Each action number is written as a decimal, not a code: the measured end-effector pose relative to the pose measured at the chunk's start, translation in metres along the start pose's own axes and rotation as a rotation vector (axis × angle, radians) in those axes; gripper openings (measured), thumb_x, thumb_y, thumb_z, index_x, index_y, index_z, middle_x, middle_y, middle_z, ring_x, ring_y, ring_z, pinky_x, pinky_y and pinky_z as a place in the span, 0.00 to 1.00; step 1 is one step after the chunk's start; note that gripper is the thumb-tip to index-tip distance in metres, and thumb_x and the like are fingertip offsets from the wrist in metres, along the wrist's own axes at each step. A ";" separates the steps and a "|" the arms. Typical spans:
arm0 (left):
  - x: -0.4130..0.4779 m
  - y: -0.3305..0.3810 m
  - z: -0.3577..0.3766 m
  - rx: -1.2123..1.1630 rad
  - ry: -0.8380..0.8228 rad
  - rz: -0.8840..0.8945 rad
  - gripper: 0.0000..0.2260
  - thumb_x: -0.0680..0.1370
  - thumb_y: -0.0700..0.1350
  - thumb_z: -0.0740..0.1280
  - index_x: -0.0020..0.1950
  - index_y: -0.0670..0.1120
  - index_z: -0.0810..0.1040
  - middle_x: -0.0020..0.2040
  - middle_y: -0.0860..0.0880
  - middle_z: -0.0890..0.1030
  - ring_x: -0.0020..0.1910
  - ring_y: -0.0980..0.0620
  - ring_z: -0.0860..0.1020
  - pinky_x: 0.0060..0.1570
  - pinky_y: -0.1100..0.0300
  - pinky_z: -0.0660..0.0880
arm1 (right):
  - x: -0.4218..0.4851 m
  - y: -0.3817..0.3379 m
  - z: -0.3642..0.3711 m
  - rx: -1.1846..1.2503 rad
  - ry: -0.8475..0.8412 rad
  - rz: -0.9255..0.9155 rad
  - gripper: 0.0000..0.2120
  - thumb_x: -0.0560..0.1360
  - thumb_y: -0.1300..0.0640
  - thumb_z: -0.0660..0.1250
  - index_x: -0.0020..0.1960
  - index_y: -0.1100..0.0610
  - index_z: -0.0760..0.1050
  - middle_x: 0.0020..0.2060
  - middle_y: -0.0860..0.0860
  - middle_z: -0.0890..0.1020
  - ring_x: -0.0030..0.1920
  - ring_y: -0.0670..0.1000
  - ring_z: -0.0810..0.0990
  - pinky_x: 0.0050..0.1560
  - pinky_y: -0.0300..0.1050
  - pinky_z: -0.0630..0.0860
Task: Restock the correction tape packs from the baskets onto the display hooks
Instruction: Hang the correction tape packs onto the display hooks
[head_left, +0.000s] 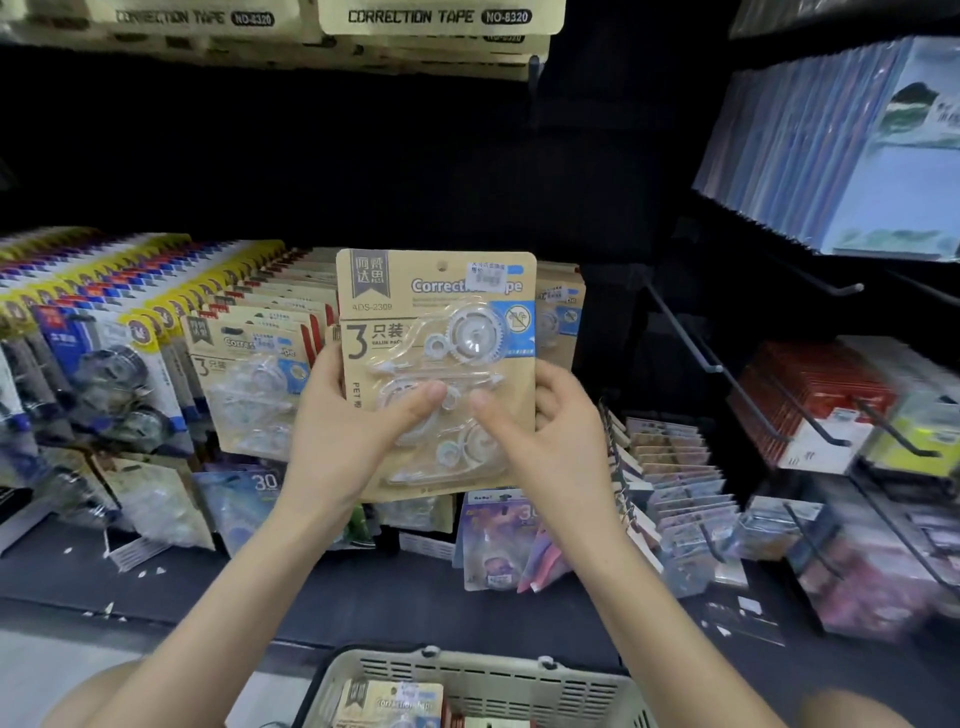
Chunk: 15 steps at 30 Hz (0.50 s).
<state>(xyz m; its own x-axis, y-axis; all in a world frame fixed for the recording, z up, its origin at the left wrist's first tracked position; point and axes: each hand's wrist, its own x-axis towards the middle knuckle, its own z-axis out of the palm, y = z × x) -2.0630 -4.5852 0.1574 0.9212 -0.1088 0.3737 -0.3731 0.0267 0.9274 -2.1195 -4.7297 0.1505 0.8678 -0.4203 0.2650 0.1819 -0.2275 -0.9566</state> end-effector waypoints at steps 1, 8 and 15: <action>-0.002 0.000 0.001 0.008 -0.007 -0.004 0.32 0.60 0.52 0.82 0.61 0.55 0.74 0.54 0.58 0.84 0.54 0.59 0.82 0.55 0.59 0.77 | 0.001 0.002 0.001 0.024 0.038 0.040 0.23 0.63 0.37 0.74 0.53 0.44 0.74 0.47 0.43 0.84 0.50 0.45 0.83 0.55 0.56 0.79; 0.001 -0.005 -0.019 -0.029 0.060 -0.065 0.16 0.68 0.54 0.72 0.53 0.52 0.78 0.50 0.57 0.85 0.52 0.59 0.82 0.56 0.58 0.76 | 0.010 0.011 -0.016 0.445 -0.036 0.290 0.14 0.72 0.64 0.73 0.56 0.60 0.75 0.48 0.55 0.86 0.46 0.53 0.86 0.46 0.50 0.83; 0.016 -0.012 -0.055 0.133 0.138 0.041 0.39 0.67 0.66 0.75 0.69 0.43 0.73 0.64 0.47 0.80 0.65 0.48 0.77 0.67 0.42 0.71 | 0.001 0.046 -0.074 0.275 -0.155 0.249 0.15 0.69 0.71 0.71 0.54 0.60 0.76 0.46 0.58 0.86 0.45 0.58 0.86 0.40 0.51 0.82</action>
<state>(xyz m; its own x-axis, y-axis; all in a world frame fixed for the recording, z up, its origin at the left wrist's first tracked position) -2.0374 -4.5326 0.1537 0.9081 0.0268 0.4180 -0.4133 -0.1046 0.9046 -2.1445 -4.8054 0.1160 0.9568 -0.2901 0.0195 0.0558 0.1173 -0.9915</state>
